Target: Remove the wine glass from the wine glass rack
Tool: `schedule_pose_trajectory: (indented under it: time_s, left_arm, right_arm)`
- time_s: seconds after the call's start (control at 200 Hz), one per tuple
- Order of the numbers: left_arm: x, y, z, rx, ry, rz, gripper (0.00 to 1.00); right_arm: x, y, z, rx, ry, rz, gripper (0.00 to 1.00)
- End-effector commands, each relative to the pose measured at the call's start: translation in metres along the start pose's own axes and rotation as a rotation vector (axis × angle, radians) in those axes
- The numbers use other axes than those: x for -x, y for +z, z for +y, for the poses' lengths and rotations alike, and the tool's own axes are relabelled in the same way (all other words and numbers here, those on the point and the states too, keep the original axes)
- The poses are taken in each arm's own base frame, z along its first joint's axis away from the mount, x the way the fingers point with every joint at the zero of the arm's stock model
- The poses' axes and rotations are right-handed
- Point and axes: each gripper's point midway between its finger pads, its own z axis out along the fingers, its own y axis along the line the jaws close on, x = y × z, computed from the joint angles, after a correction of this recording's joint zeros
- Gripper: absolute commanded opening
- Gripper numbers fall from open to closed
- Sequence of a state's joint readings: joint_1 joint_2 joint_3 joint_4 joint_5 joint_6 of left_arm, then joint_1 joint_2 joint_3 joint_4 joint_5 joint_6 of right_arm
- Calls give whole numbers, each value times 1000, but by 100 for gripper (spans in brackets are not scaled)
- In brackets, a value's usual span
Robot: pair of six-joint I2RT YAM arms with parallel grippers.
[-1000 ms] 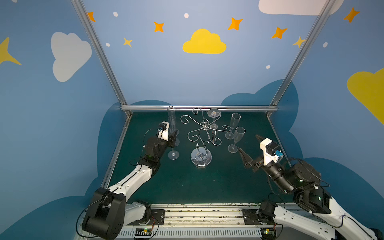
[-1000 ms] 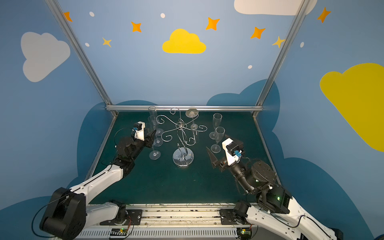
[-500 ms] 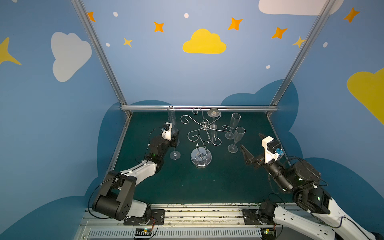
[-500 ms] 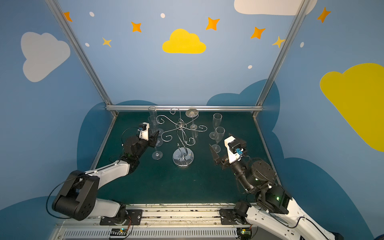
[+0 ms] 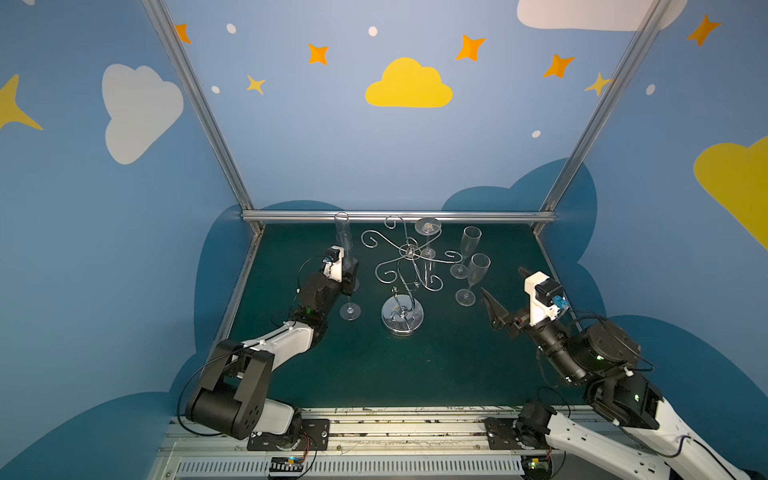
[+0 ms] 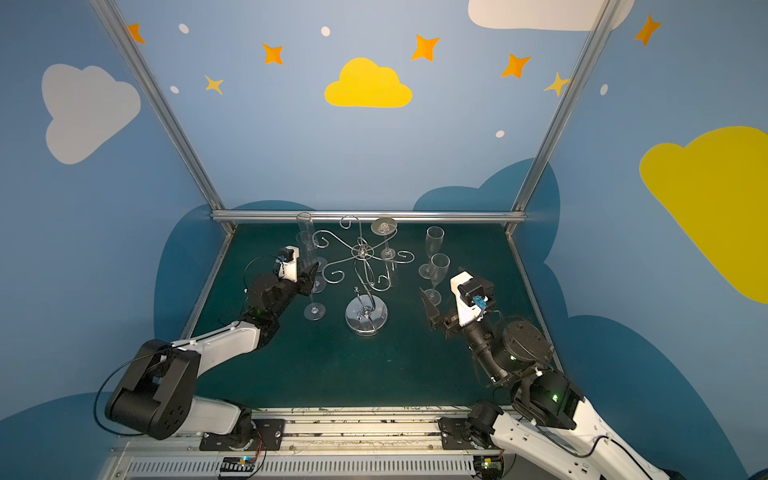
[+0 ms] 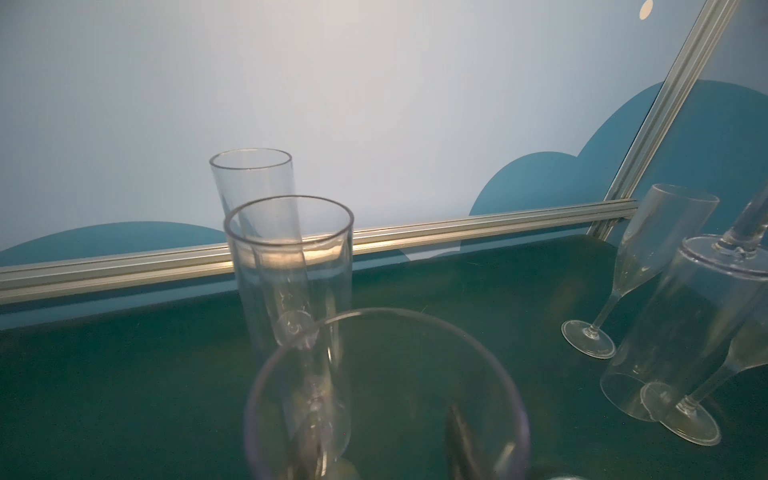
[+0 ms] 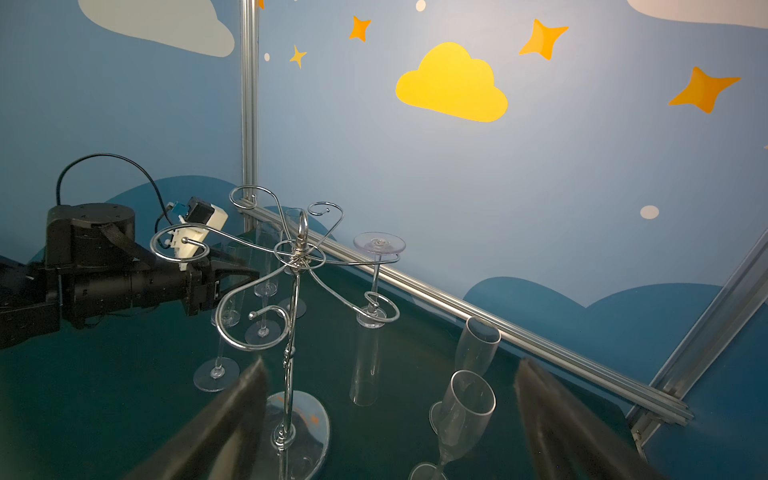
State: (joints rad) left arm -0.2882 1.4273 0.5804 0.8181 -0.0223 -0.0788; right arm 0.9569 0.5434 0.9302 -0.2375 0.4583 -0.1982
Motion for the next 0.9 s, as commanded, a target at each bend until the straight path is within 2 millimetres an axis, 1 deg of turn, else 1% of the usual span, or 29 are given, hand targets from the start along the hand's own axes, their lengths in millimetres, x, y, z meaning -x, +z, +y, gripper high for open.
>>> schedule_pose_trajectory:
  time_s: [0.0, 0.195, 0.36, 0.646, 0.731, 0.896]
  left_arm:
    - [-8, -1, 4, 13, -2, 15, 39]
    - [-14, -3, 3, 11, -6, 34, 44]
    - [-17, -6, 2, 7, -11, 45, 52]
    - [-15, -19, -1, 9, -4, 58, 67]
    - [-16, -22, 0, 14, 2, 65, 69]
    - [-10, -32, 0, 20, 5, 59, 73]
  right_arm:
    - [0, -2, -1, -1, 19, -9, 92]
    - [0, -6, -3, -3, 27, -15, 92]
    - [-1, -7, -3, 0, 32, -17, 92]
    - [-1, -11, -4, 6, 43, -28, 92]
    - [0, -12, -3, 10, 46, -32, 92]
    - [2, -13, -3, 16, 53, -39, 92]
